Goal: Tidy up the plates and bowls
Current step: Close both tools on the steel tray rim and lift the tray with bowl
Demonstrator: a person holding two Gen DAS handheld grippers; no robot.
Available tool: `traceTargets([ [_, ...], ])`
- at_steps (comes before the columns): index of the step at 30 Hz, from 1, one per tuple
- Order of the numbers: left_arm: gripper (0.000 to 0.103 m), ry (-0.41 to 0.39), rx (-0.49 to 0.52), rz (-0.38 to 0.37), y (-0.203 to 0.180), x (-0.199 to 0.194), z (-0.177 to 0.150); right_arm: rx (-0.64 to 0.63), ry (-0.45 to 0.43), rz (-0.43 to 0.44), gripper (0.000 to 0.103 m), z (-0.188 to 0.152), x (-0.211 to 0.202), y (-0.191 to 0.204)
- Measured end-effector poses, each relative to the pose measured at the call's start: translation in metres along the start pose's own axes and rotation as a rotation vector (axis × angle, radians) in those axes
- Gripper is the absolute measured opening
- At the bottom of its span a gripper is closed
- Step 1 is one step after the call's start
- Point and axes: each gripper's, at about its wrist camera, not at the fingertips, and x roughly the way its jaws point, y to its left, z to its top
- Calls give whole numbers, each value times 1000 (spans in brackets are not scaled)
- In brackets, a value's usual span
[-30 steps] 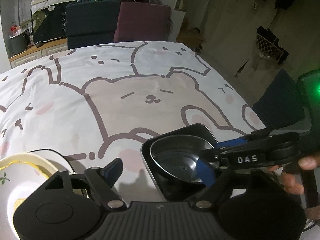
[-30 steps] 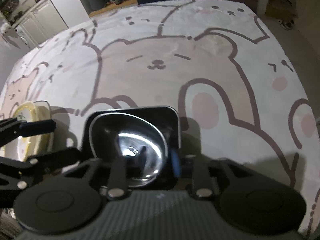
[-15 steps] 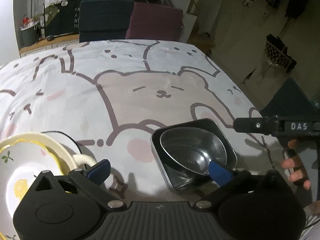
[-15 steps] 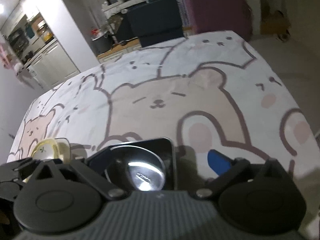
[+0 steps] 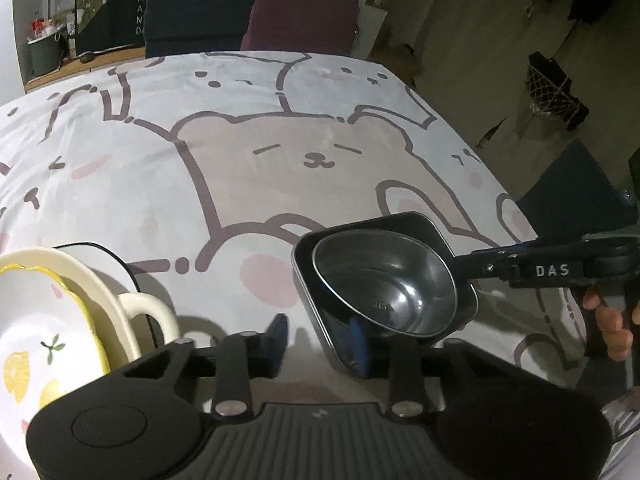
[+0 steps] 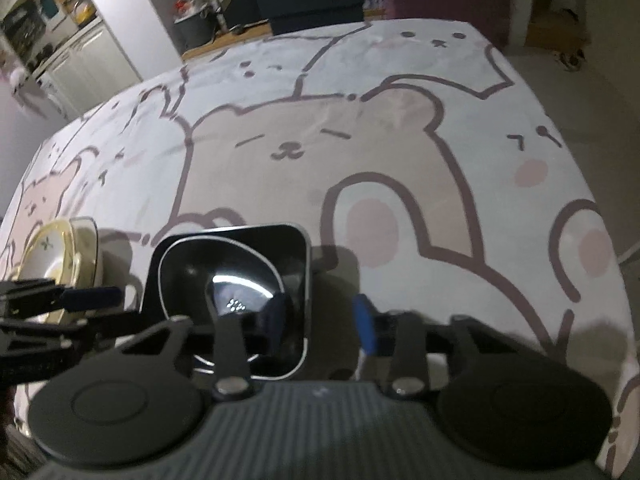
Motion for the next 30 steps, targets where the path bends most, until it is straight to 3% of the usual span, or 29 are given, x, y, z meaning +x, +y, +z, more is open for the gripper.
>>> traceTargets([
  [3, 23, 18, -9, -6, 1, 6, 0, -24, 15, -16, 17, 1, 5, 4],
  [5, 23, 29, -24, -15, 3, 9, 0, -33, 16, -10, 11, 2, 7, 5],
  [18, 14, 46, -78, -29, 7, 25, 8, -4, 26, 4, 9, 7, 15, 2],
  [30, 14, 43, -131, -32, 12, 31, 9, -48, 48, -22, 5, 9, 24, 11],
])
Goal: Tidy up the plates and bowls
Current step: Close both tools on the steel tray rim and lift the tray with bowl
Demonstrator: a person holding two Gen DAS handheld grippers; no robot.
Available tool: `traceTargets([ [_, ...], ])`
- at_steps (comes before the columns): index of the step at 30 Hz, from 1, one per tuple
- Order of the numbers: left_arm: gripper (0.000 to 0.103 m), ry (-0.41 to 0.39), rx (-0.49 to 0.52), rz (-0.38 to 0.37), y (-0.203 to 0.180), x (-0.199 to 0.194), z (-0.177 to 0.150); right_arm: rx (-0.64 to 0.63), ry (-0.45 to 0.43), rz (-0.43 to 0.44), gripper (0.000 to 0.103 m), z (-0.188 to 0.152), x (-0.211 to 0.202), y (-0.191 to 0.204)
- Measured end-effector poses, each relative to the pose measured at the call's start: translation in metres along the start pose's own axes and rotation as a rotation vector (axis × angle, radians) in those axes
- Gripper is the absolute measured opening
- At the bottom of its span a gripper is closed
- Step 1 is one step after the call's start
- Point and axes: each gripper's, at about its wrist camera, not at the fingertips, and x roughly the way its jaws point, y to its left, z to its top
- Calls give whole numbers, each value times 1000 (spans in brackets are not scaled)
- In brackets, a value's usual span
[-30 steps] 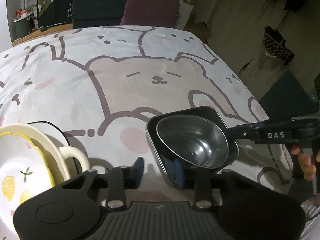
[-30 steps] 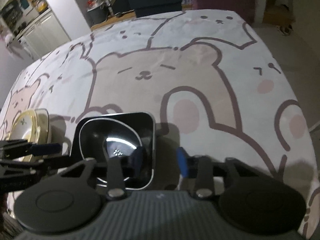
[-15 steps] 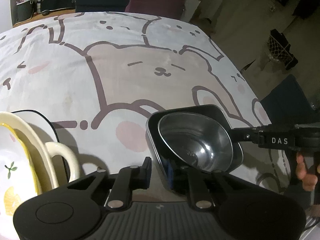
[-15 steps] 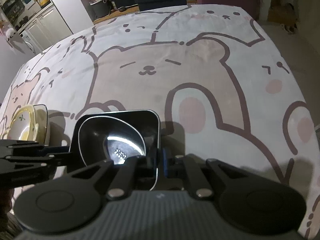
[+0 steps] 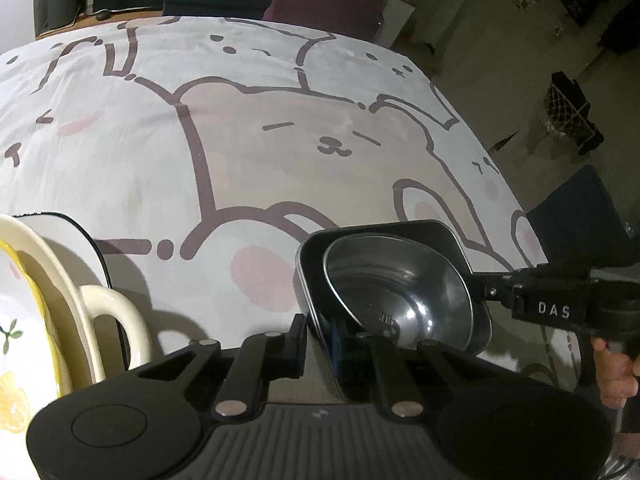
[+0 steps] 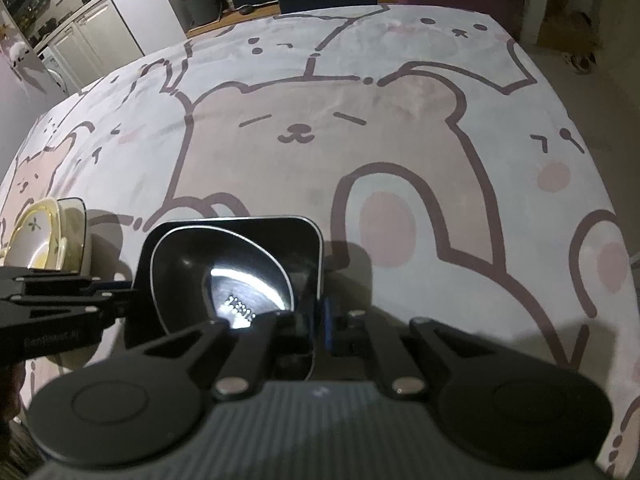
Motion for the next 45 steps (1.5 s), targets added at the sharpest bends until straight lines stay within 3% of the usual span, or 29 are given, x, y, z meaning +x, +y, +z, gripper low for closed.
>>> traceTargets([
  [8, 13, -1, 17, 14, -3, -1, -1, -15, 8, -4, 4, 0, 1, 0],
  [20, 13, 22, -48, -2, 2, -1, -1, 11, 53, 4, 4, 1, 9, -1],
  [45, 10, 2, -8, 14, -3, -6, 3, 30, 18, 4, 4, 0, -2, -2],
])
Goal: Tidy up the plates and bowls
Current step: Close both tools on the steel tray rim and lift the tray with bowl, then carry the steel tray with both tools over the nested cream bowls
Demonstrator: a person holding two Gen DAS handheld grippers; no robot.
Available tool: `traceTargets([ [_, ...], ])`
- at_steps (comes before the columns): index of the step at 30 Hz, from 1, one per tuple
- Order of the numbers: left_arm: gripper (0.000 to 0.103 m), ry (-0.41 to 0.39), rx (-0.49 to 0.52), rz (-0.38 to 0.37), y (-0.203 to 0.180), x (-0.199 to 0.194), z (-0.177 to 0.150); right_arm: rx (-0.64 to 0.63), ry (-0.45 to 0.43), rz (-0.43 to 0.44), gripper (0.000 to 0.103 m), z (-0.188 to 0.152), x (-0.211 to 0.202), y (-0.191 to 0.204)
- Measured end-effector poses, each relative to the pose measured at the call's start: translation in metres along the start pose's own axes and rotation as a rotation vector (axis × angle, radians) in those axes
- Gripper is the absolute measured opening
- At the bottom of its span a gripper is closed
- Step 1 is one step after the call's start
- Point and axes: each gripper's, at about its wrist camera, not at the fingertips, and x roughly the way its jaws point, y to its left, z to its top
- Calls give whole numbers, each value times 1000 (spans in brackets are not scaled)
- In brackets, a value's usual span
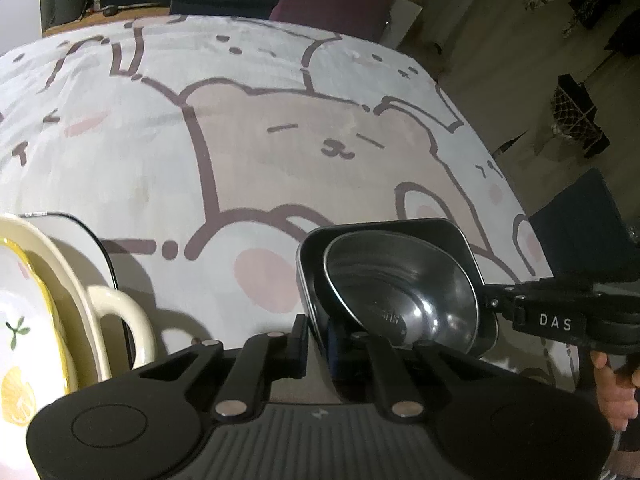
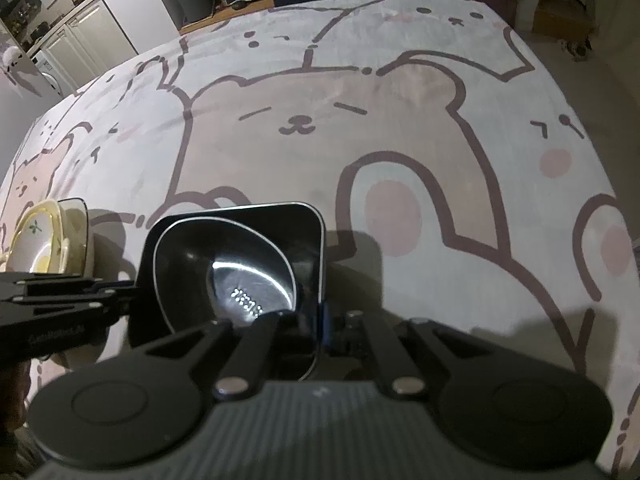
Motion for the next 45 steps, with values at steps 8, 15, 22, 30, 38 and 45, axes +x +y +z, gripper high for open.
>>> traceTargets([
  [8, 10, -80, 21, -17, -5, -28, 9, 22, -79, 9, 4, 1, -28, 1],
  [15, 9, -155, 17, 1, 5, -64, 10, 28, -168, 45, 5, 4, -56, 18],
  [22, 9, -220, -37, 44, 37, -102, 1, -30, -219, 91, 6, 8, -68, 61],
  [30, 9, -277, -109, 87, 79, -145, -17, -100, -231, 143, 7, 13, -69, 121],
  [38, 8, -315, -184, 123, 120, -177, -39, -169, -209, 194, 7, 13, -57, 181],
  [45, 7, -323, -242, 146, 148, -188, -52, -189, -166, 213, 8, 14, -42, 219],
])
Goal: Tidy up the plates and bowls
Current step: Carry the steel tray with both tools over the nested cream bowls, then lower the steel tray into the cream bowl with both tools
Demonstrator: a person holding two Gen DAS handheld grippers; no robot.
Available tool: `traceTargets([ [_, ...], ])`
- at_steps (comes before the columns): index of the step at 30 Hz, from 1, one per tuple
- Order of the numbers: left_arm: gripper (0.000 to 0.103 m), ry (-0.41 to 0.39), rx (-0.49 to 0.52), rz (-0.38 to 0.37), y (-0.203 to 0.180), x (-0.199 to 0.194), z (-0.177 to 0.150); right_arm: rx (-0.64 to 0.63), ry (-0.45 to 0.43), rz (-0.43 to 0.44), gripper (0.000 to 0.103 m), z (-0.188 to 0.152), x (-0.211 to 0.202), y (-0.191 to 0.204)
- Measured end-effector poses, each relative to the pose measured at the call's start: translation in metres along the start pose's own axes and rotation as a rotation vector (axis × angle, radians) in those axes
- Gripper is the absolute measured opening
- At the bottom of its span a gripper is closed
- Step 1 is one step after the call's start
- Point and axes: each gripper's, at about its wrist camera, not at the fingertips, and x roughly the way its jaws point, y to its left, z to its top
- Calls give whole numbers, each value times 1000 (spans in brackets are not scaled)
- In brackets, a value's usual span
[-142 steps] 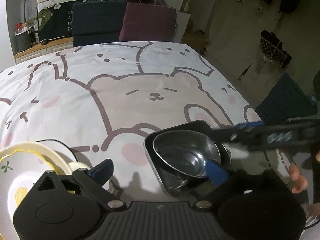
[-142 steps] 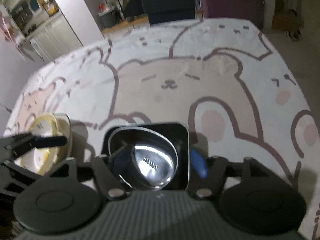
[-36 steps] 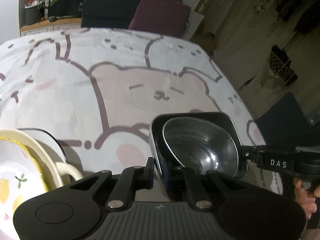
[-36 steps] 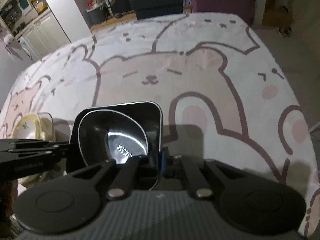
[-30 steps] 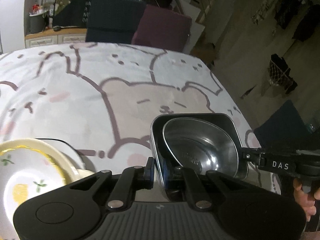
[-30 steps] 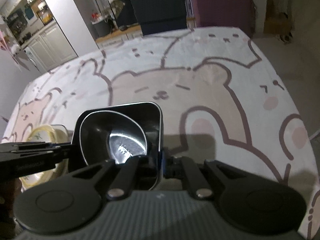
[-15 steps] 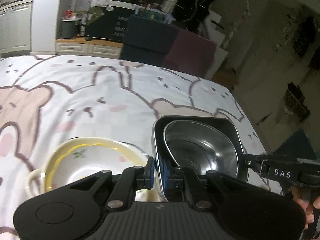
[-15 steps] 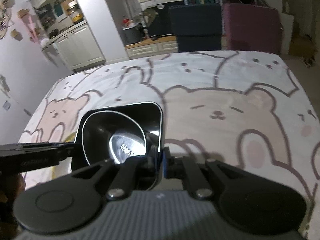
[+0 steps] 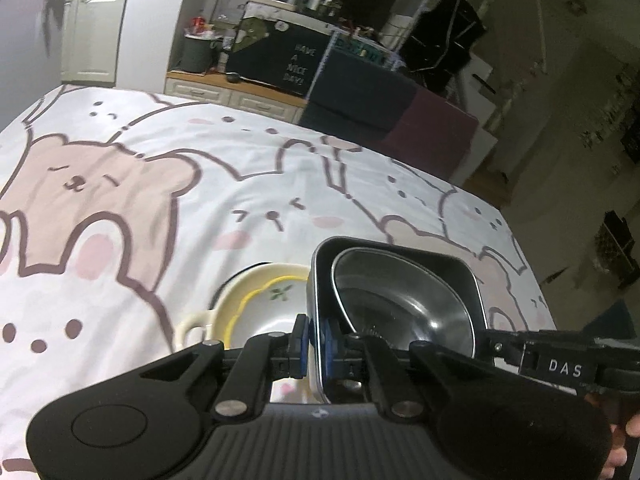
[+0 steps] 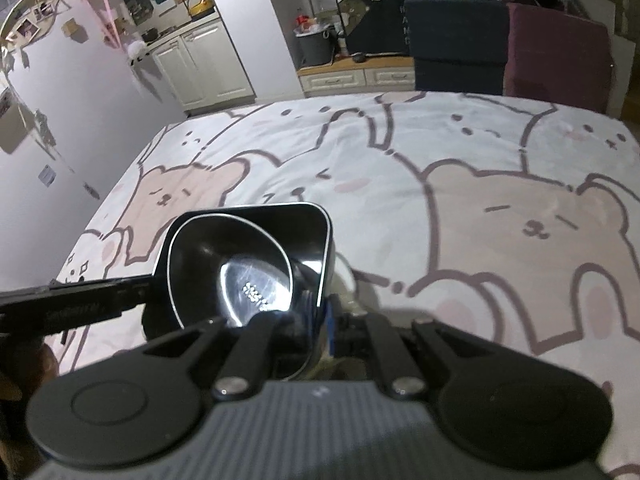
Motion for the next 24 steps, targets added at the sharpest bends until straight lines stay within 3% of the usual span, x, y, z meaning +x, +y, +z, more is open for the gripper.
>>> traceTargets([
  [13, 6, 40, -55, 41, 28, 16, -2, 63, 113, -16, 9, -8, 38, 24],
  [24, 6, 39, -73, 55, 34, 22, -1, 78, 134, -21, 9, -6, 51, 24],
])
